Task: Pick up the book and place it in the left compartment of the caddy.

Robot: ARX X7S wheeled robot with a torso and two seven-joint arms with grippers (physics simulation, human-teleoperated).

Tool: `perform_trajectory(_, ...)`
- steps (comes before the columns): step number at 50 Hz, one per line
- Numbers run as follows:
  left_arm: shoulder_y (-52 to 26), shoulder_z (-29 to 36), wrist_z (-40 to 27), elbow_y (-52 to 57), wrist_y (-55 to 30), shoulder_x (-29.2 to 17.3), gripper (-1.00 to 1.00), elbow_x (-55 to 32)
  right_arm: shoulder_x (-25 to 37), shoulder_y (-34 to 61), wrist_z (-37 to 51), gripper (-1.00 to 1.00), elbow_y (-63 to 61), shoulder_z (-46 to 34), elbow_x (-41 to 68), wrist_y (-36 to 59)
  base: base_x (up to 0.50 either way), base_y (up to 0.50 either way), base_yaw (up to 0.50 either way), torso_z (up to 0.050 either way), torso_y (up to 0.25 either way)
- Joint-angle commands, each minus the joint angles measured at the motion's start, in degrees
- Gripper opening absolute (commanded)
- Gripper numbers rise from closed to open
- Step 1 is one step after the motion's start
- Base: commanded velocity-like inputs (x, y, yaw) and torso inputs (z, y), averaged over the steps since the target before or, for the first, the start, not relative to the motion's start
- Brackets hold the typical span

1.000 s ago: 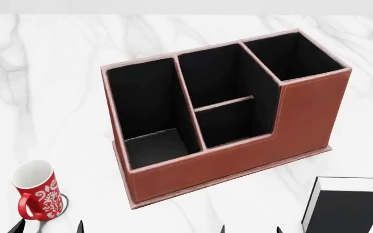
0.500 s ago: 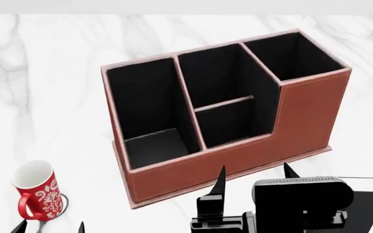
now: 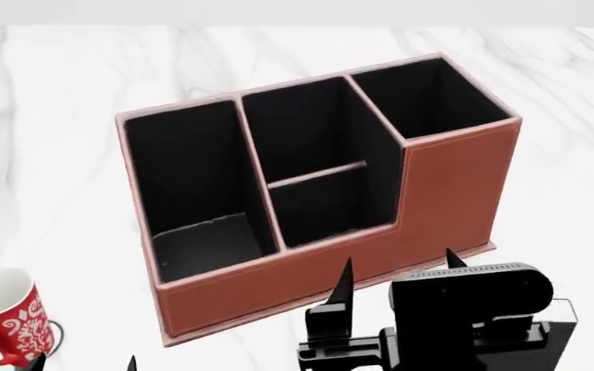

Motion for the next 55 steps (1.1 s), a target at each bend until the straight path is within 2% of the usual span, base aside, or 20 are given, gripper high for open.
perform_trajectory(1,-0.1,-0.7,0.8,0.0,0.1,0.5,1.00,0.2,-0.8,1.3,-1.4,1.00,0.0,0.2,-0.4,1.6,0.50,0.00,0.00,0.000,0.000)
perform_trajectory(23,-0.3,0.6,-0.3,-0.1,0.3,-0.6,1.00,-0.9,-0.6,2.2,-0.4,1.00,-0.1,-0.1,0.4,3.1,0.50,0.00,0.00,0.000,0.000)
perform_trajectory(34,-0.4,1.1,-0.8,-0.2,0.5,-1.0,1.00,-1.4,-1.3,2.4,-0.3,1.00,-0.3,0.9,1.7,3.8,0.00,0.00,0.00,0.000,0.002)
perform_trajectory(40,-0.5,1.3,-1.0,-0.3,0.6,-1.2,1.00,-1.6,-2.7,5.2,-0.7,1.00,-1.9,3.3,4.9,11.4,0.00,0.00,0.00,0.000,0.000)
perform_trajectory(47,-0.7,1.6,-1.2,-0.5,0.6,-1.5,1.00,-1.9,-3.2,16.9,-0.3,1.00,-9.4,5.1,8.5,31.3,0.00,0.00,0.00,0.000,0.000)
perform_trajectory(48,-0.8,1.7,-1.3,-0.5,0.6,-1.5,1.00,-2.0,-4.3,19.9,-0.9,1.00,-9.3,7.8,11.6,34.4,0.00,0.00,0.00,0.000,0.000)
perform_trajectory(49,-0.8,1.7,-1.3,-0.5,0.6,-1.5,1.00,-2.1,-2.0,21.1,5.3,1.00,-6.3,8.8,20.2,34.4,0.00,0.00,0.00,0.000,0.000)
perform_trajectory(50,-0.8,1.7,-1.4,-0.5,0.6,-1.6,1.00,-2.1,3.7,24.3,13.9,1.00,-2.2,7.7,28.8,34.4,0.00,0.00,0.00,0.000,0.000)
perform_trajectory(52,-1.0,1.7,-1.4,-0.8,0.7,-1.6,1.00,-2.2,7.3,28.4,31.1,1.00,4.8,9.9,46.0,34.3,0.00,0.00,0.00,0.000,0.000)
perform_trajectory(53,-1.0,1.8,-1.4,-0.9,0.7,-1.6,1.00,-2.3,8.9,30.0,39.7,1.00,6.8,8.5,54.6,34.2,0.00,0.00,0.00,0.000,0.000)
perform_trajectory(55,-1.0,1.9,-1.5,-0.9,0.7,-1.7,1.00,-2.3,10.8,32.9,41.3,1.00,9.2,6.2,71.8,33.0,0.00,0.00,0.00,0.000,0.000)
